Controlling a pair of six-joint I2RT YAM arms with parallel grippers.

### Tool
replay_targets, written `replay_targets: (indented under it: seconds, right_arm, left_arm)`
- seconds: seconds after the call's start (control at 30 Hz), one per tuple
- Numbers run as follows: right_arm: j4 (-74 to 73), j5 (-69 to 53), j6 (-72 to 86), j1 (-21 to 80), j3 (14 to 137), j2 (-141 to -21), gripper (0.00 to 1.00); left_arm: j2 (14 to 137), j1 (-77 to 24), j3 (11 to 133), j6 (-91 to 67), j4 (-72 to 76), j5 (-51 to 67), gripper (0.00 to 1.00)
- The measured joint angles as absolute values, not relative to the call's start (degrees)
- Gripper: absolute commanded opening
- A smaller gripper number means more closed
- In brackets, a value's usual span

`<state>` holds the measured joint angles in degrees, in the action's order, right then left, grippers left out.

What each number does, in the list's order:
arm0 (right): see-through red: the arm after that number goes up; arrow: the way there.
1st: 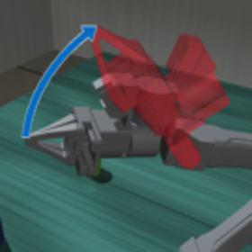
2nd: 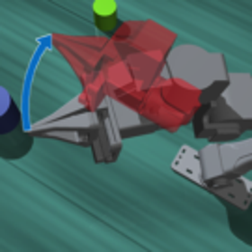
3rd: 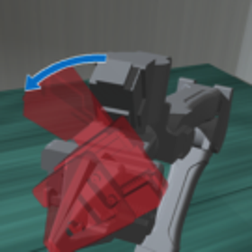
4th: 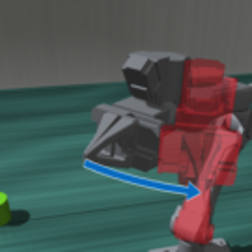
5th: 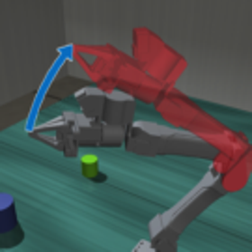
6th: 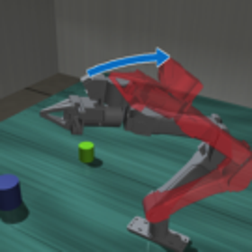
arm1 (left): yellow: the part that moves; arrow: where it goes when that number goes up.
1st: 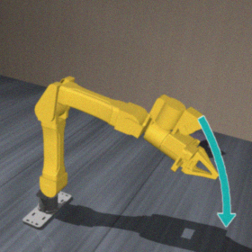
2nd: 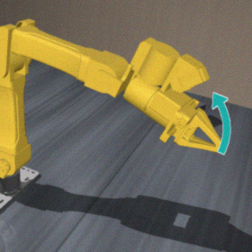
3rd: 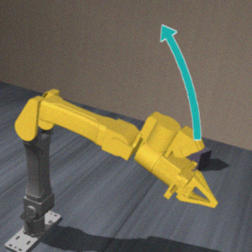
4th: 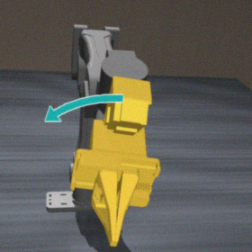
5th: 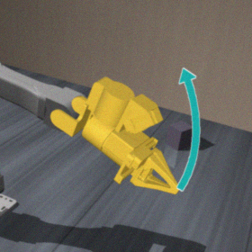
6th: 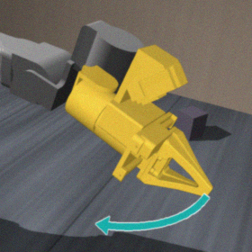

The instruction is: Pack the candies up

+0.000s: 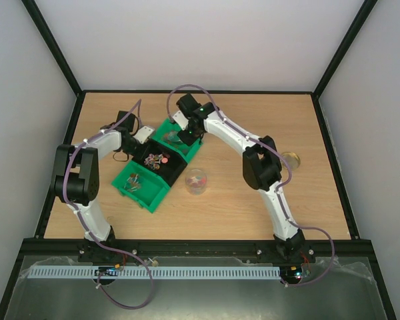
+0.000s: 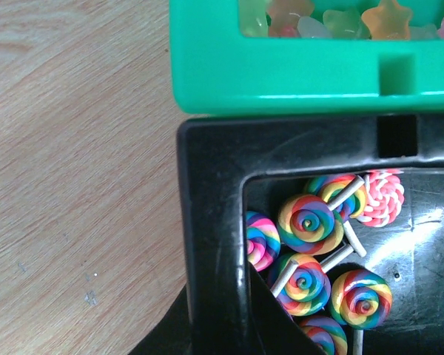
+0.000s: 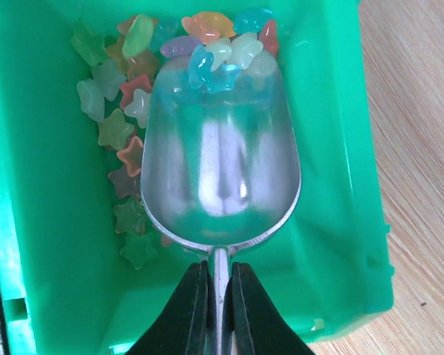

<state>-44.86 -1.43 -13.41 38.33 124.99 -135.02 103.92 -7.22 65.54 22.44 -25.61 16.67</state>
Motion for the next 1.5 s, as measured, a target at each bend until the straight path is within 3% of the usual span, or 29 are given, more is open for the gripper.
replay_targets:
  seconds: [0.4, 0.83, 1.5]
  right_arm:
    - [-4.4, -5.8, -11.1, 37.9, 84.7, -119.2, 0.01]
    - [14.9, -10.3, -5.3, 35.7, 72.6, -117.0, 0.01]
    - [20.8, -19.1, -3.4, 31.7, 61.7, -108.0, 0.01]
  left_arm:
    - [103.9, -7.1, 65.5, 23.9, -25.8, 17.6, 0.02]
    - [104.0, -6.3, 65.5, 25.3, -26.1, 18.5, 0.02]
    - [105.5, -4.4, 67.1, 26.2, -27.6, 21.1, 0.02]
